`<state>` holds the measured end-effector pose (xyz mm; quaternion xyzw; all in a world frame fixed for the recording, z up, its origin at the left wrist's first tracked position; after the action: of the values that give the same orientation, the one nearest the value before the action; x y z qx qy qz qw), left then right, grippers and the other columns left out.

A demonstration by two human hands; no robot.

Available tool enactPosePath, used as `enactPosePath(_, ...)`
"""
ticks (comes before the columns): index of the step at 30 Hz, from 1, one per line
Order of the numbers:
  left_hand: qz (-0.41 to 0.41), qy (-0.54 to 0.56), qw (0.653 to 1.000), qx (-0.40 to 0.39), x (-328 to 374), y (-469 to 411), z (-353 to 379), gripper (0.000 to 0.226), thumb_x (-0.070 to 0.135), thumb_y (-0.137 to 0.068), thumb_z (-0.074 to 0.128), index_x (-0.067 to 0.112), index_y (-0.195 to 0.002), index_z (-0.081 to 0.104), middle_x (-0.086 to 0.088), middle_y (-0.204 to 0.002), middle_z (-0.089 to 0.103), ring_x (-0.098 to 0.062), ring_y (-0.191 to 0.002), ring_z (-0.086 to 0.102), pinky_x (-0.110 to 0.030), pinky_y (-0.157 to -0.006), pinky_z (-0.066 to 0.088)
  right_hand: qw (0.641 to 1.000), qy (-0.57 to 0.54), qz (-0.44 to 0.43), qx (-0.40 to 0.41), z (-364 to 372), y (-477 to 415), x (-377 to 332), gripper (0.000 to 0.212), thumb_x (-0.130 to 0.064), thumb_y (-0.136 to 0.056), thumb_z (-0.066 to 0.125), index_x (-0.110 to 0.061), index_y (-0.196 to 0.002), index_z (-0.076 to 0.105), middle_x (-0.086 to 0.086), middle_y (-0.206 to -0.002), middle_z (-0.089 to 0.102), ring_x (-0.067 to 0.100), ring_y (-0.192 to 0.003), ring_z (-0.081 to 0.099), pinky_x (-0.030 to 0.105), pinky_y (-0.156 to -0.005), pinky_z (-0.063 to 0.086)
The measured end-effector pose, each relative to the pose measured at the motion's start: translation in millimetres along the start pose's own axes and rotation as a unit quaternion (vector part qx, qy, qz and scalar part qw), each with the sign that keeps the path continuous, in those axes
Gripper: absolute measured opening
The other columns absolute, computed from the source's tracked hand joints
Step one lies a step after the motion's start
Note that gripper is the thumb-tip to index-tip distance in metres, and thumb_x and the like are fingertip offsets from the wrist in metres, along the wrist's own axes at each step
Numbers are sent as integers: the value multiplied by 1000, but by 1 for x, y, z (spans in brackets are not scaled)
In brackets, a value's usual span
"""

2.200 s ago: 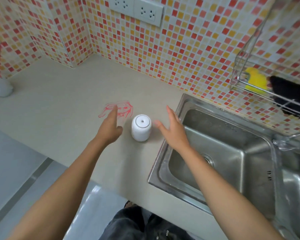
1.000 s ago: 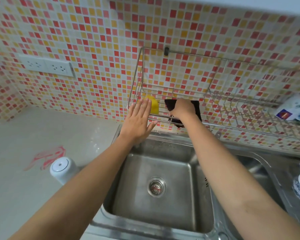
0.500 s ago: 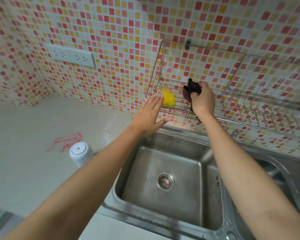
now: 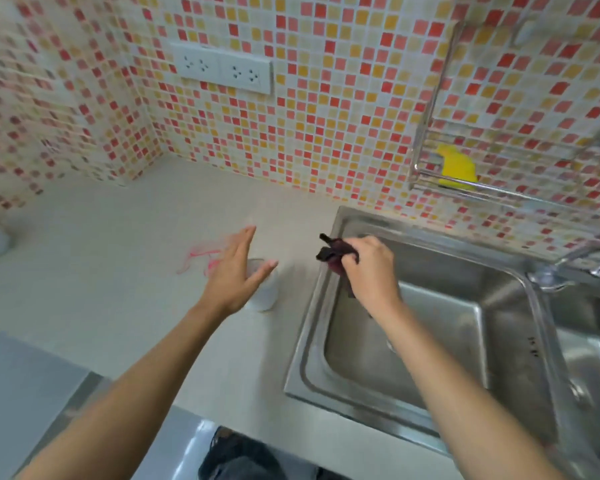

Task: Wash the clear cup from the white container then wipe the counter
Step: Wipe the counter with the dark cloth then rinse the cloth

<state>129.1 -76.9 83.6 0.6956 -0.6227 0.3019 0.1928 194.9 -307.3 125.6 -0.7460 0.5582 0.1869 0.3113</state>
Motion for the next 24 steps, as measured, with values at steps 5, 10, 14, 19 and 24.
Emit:
enactPosePath(5,-26,114,990,-84,-60,16,36,105,65,-69,72,21,-150,22,6,-155,29,-1,-139,27,-30,-117,25,988,47,137,-58,120,43,39,23,-23,-93,54,-13,-108,68,13,-100,63,31,-95,57,35,-80,42)
enactPosePath(10,-5,217,971,-103,-87,13,59,99,42,-62,89,26,-141,31,23,-140,41,3,-132,40,-19,-108,33,983,97,131,-90,177,66,43,52,-38,-94,30,-13,-129,59,9,-128,61,30,-118,52,42,-104,37)
enactPosePath(14,-8,234,968,-92,-101,10,72,91,32,-64,90,33,-135,34,22,-132,47,13,-122,43,-5,-96,33,978,177,70,-84,182,73,33,57,-30,-91,23,-14,-140,46,5,-146,45,29,-140,29,51,-116,14)
enactPosePath(19,-14,235,968,-85,-110,1,70,82,28,-66,88,28,-133,40,20,-128,52,10,-118,48,-5,-91,36,961,219,65,-153,213,74,44,61,-41,-95,11,-21,-151,23,3,-158,22,24,-147,7,46,-119,5)
enactPosePath(24,23,214,976,-34,-128,-26,6,91,36,-65,88,15,-140,40,10,-136,49,5,-126,43,-12,-104,33,946,285,25,-152,239,102,-3,61,-44,-98,22,-17,-152,16,4,-158,21,24,-146,16,49,-117,11)
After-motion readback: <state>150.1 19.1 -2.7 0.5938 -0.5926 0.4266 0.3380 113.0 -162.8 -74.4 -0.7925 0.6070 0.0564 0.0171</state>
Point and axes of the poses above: each hand's wrist, its own y-axis away from the middle knuckle, its own z-axis out of the palm, x = y × z, the point moved 10 cm from there along -y, towards the middle knuckle
